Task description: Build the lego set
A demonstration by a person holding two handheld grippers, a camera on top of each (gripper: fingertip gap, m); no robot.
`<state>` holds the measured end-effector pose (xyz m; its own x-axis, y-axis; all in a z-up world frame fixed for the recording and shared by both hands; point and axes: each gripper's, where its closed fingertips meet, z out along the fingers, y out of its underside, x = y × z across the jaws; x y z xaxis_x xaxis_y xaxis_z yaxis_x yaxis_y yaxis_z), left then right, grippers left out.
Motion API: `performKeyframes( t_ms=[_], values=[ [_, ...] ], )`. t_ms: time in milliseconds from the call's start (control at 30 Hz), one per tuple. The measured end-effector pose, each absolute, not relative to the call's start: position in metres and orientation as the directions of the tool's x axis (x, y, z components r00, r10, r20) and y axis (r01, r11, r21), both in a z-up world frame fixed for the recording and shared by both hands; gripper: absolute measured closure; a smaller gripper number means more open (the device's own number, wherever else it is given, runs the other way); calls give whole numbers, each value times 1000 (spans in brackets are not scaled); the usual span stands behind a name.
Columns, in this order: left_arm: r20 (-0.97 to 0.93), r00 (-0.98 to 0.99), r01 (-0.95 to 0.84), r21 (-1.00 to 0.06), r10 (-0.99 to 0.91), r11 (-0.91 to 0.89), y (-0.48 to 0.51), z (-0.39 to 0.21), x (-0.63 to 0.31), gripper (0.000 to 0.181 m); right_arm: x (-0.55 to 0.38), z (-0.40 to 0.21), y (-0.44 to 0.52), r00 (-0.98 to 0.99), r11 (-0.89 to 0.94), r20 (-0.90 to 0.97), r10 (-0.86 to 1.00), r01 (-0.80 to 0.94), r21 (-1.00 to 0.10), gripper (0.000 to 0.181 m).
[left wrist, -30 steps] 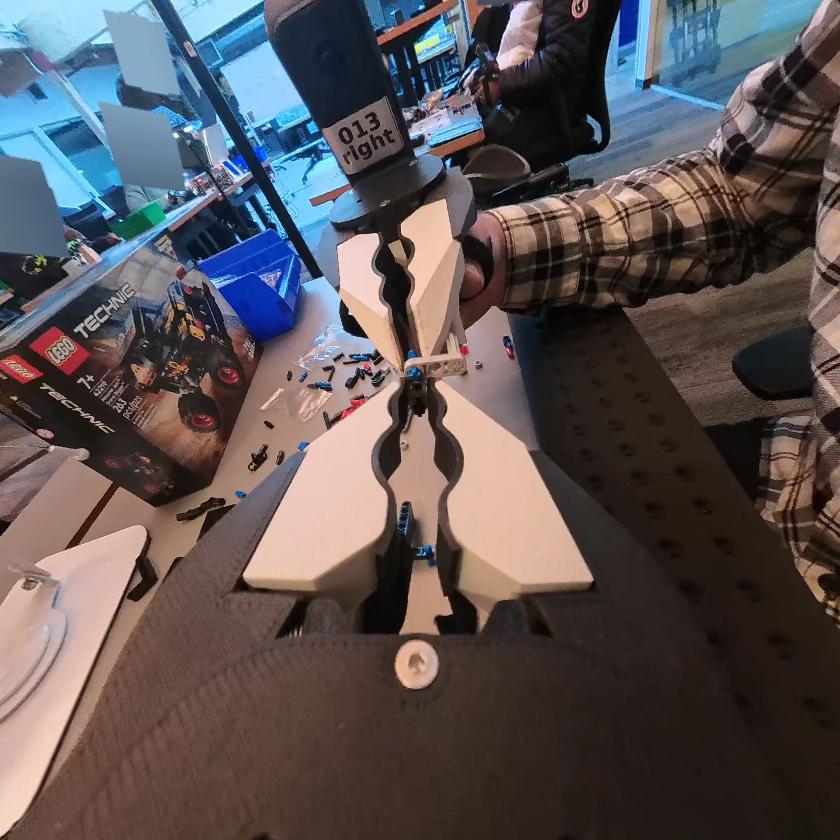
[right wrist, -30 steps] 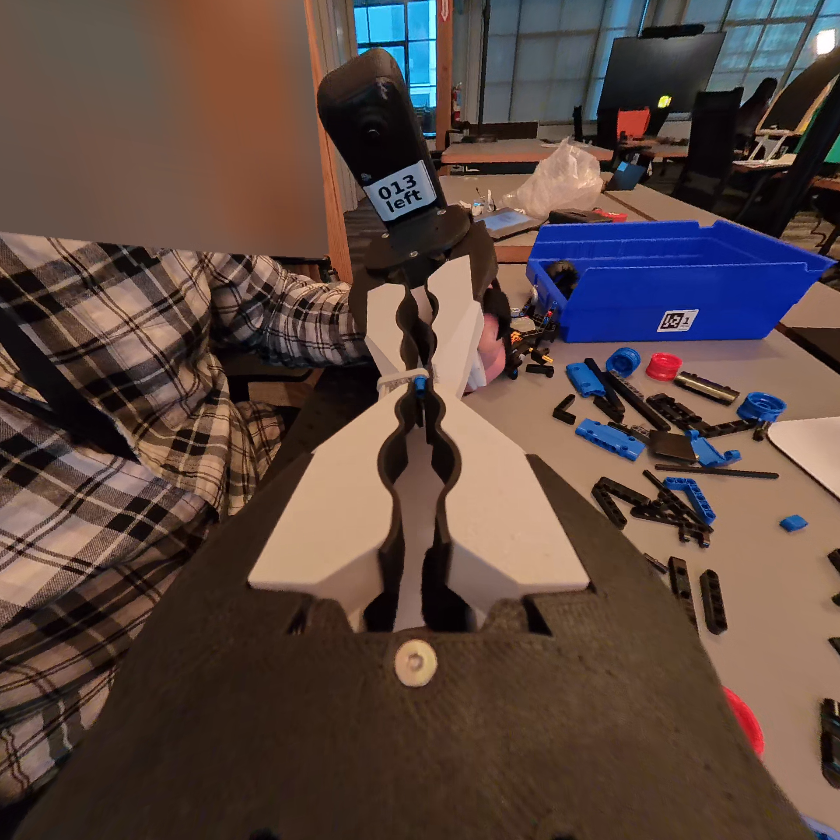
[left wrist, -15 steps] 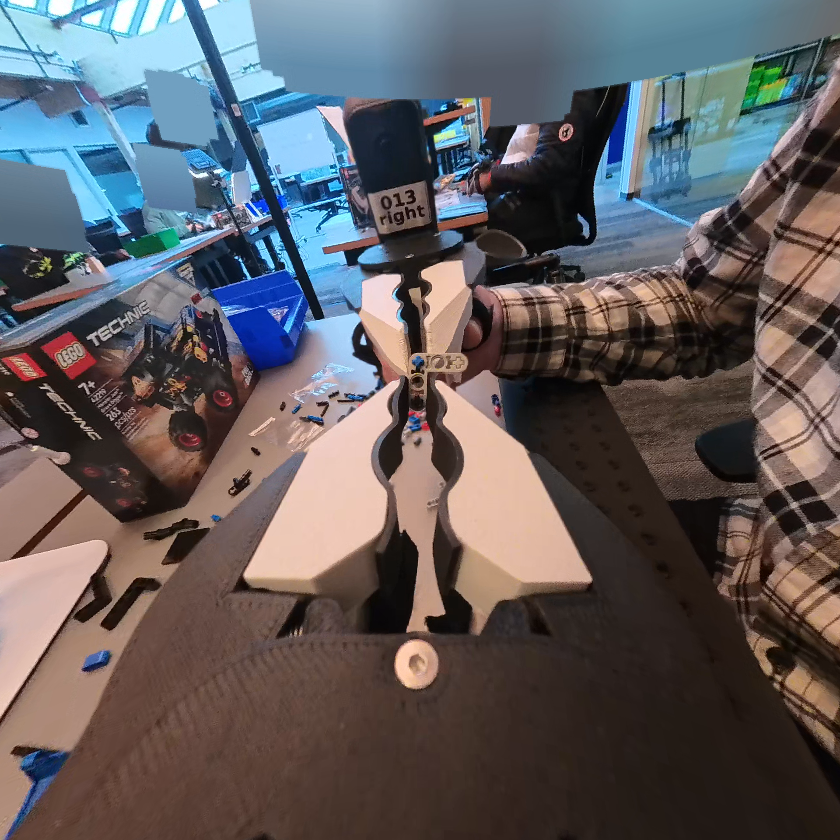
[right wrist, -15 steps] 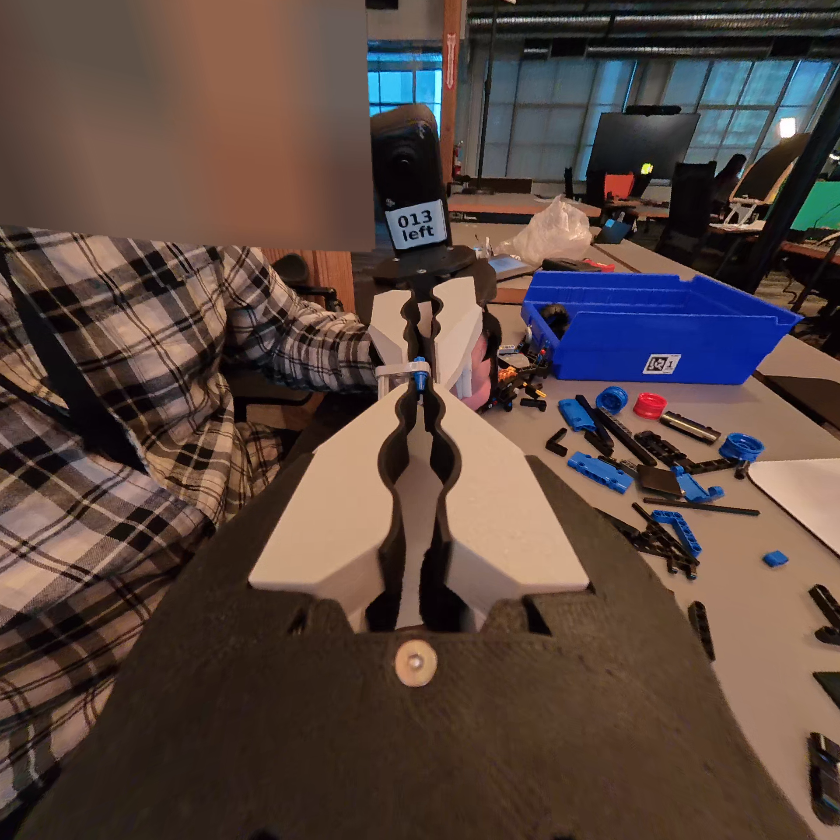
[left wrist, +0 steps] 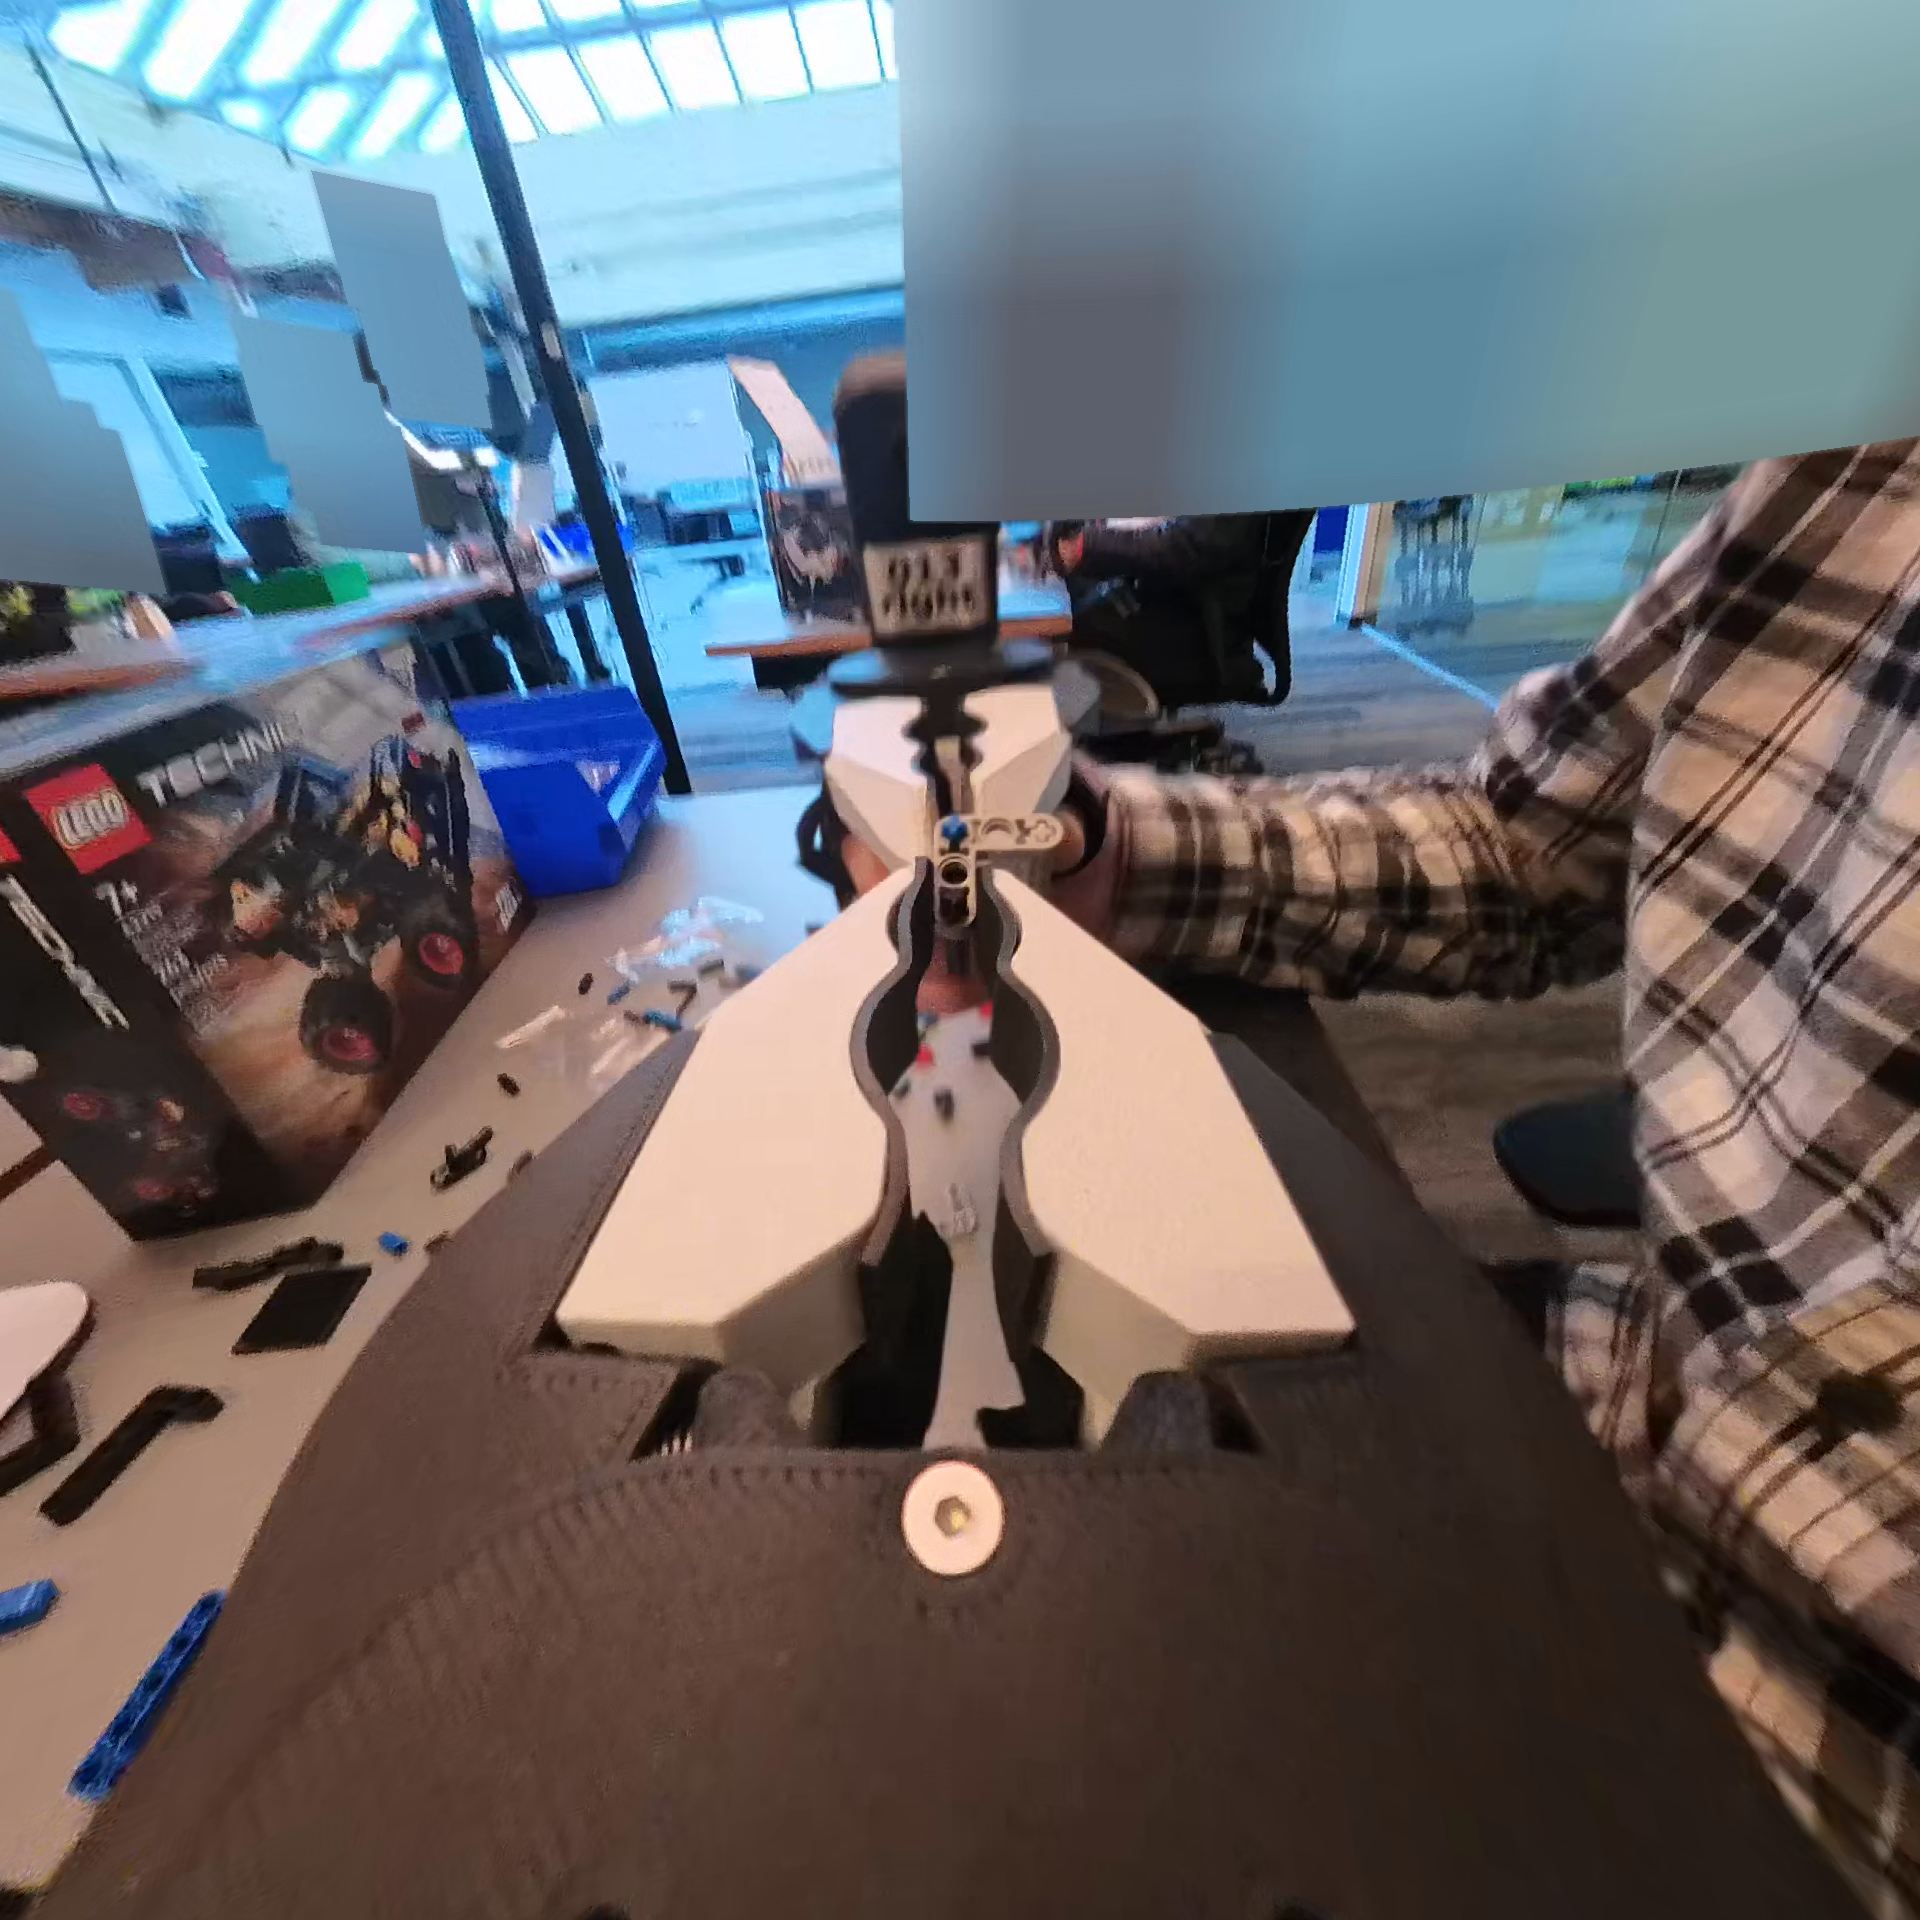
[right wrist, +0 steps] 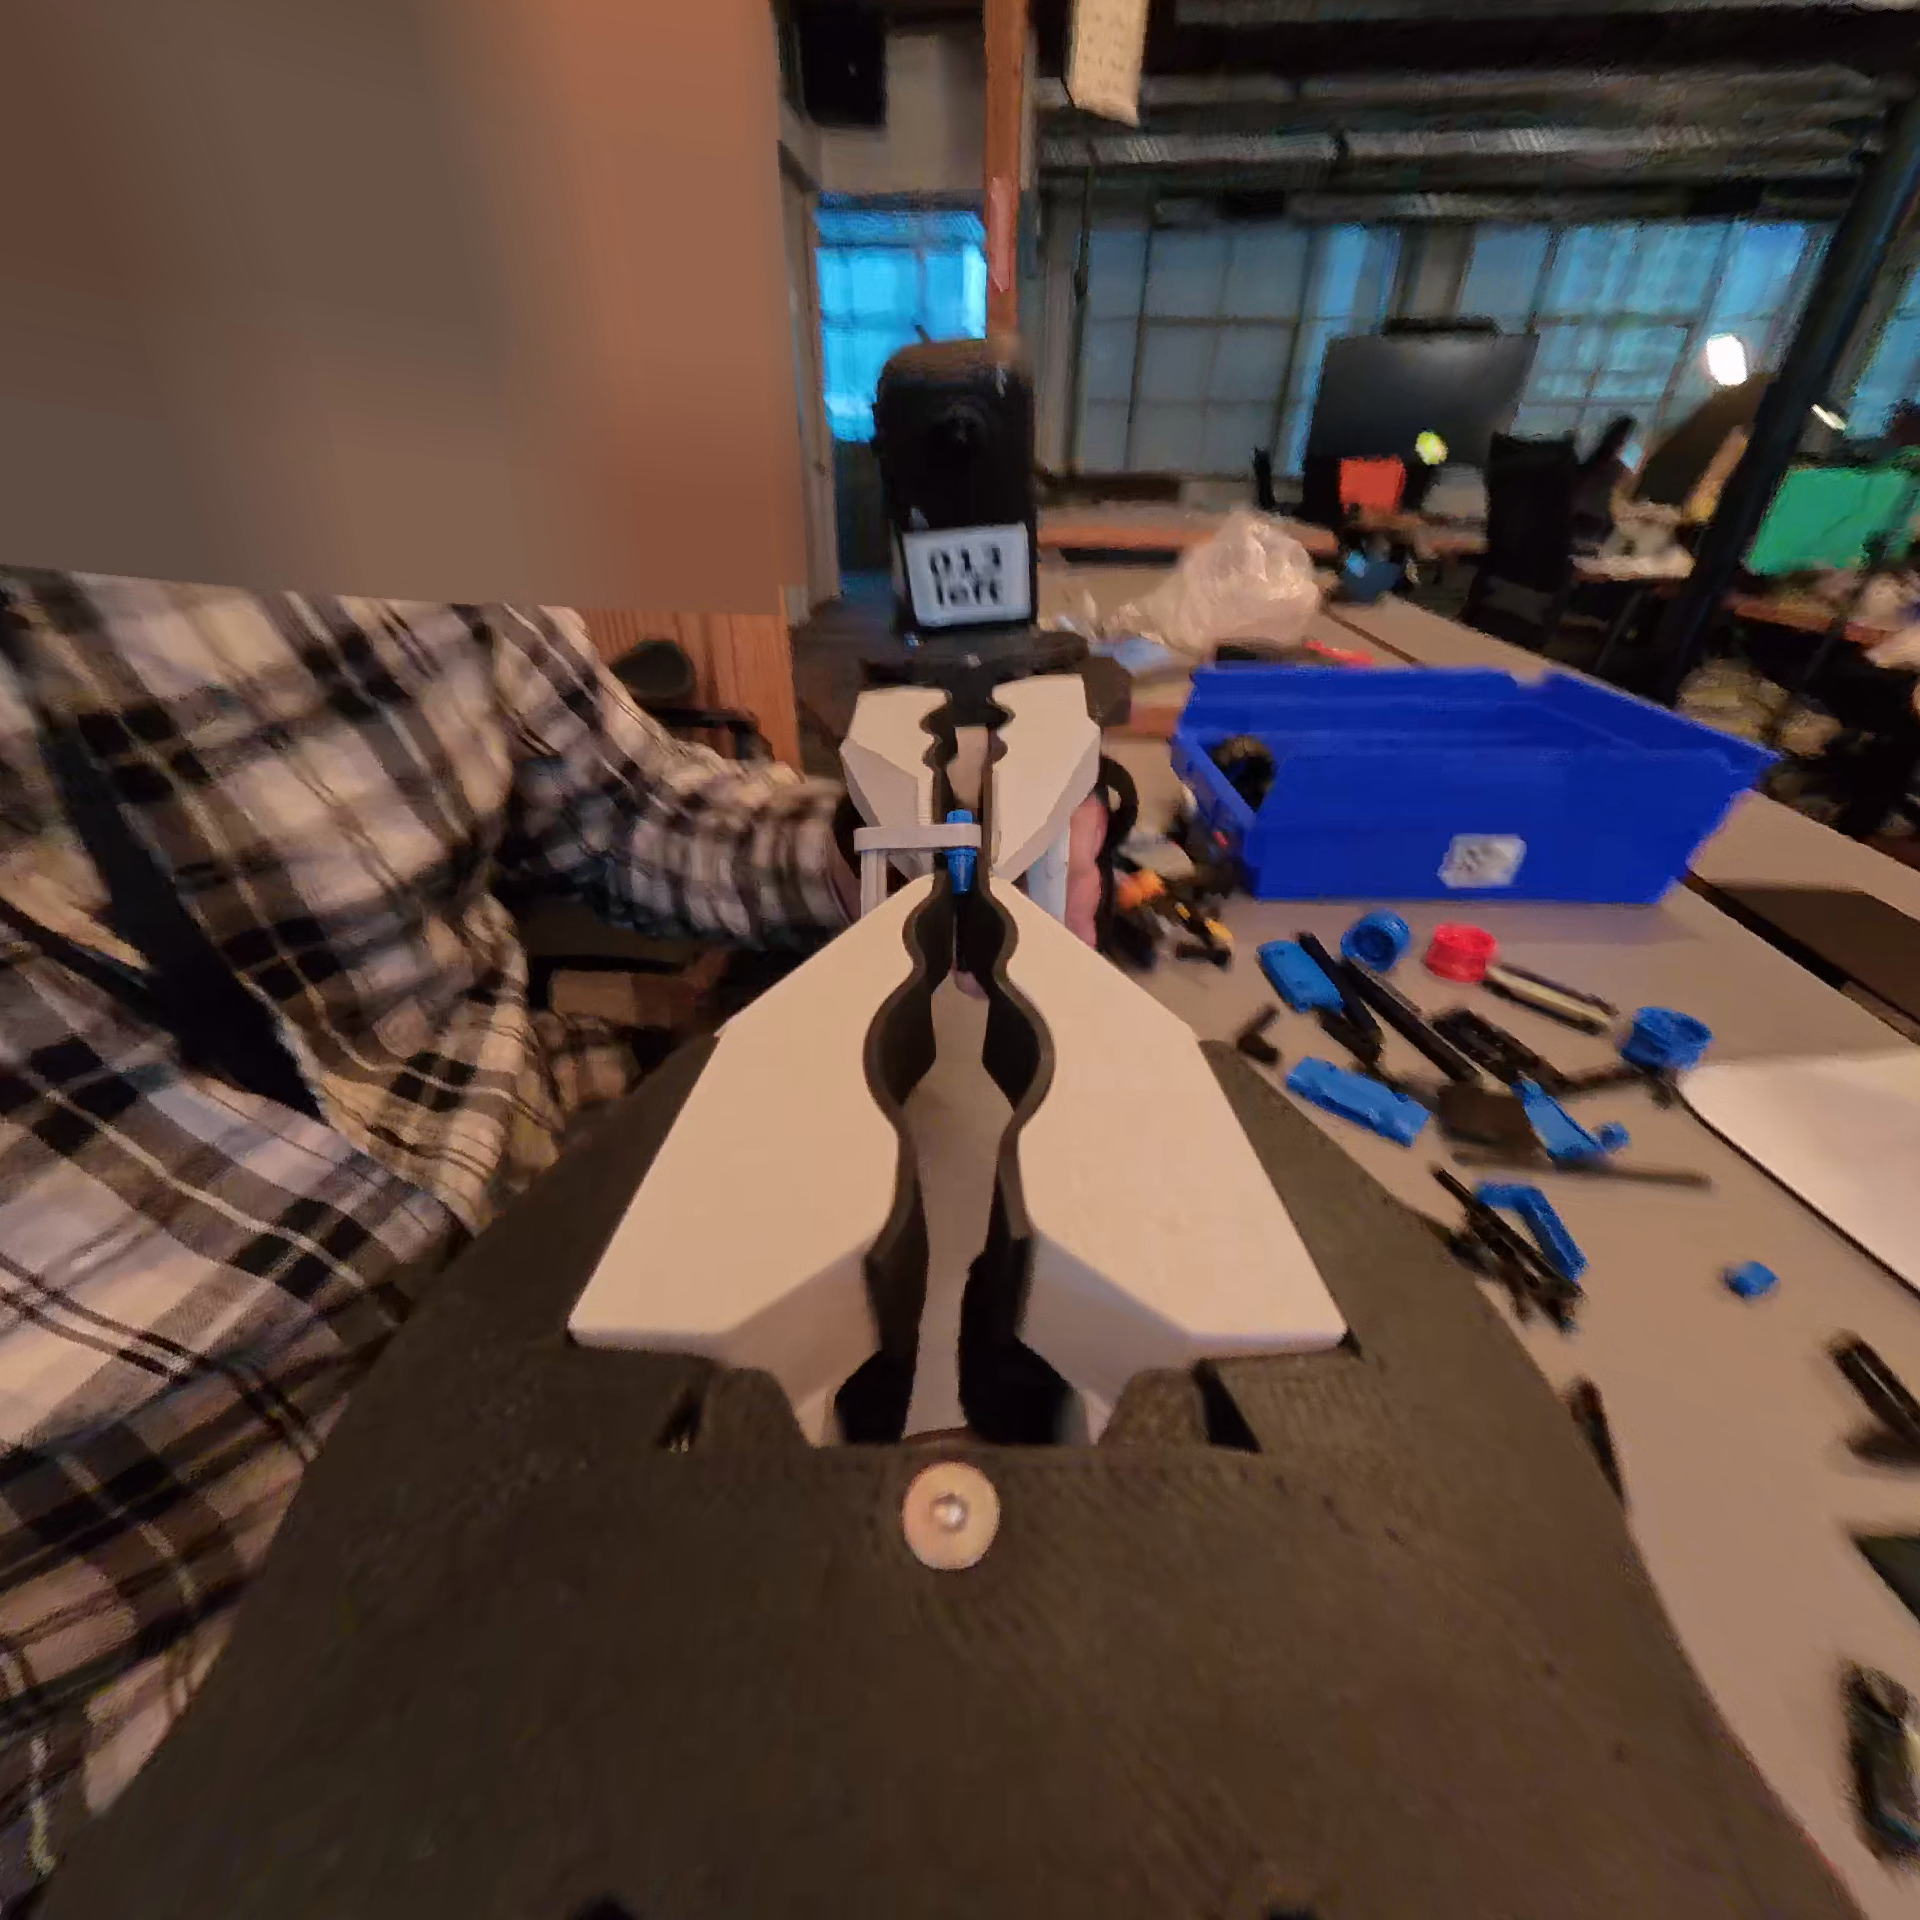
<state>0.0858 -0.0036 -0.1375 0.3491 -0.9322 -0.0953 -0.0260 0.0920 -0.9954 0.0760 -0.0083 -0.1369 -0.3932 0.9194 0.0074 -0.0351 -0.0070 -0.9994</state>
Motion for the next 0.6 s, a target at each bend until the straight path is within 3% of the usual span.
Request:
performKeyframes(
  t_ms=[67,167,233,367,600],
  values=[
    [-68,332,-65,-997,-941,49,1,-148,82,174,73,-149,-2,-344,35,26,939,19,-999,179],
    [-111,293,-142,-987,-950,71,-5,-155,83,139,75,-154,9,-265,122,98,959,75,-990,180],
    [-75,278,-171,-985,-958,27,-5,-164,90,128,76,-157,11,-251,161,131,959,104,-981,180],
    [-142,337,-263,-963,-931,52,6,-176,92,154,71,-170,6,-262,232,182,948,172,-957,180],
    [-222,378,-243,-961,-899,135,2,-165,91,159,71,-162,2,-287,197,158,945,113,-974,180]
  ],
)
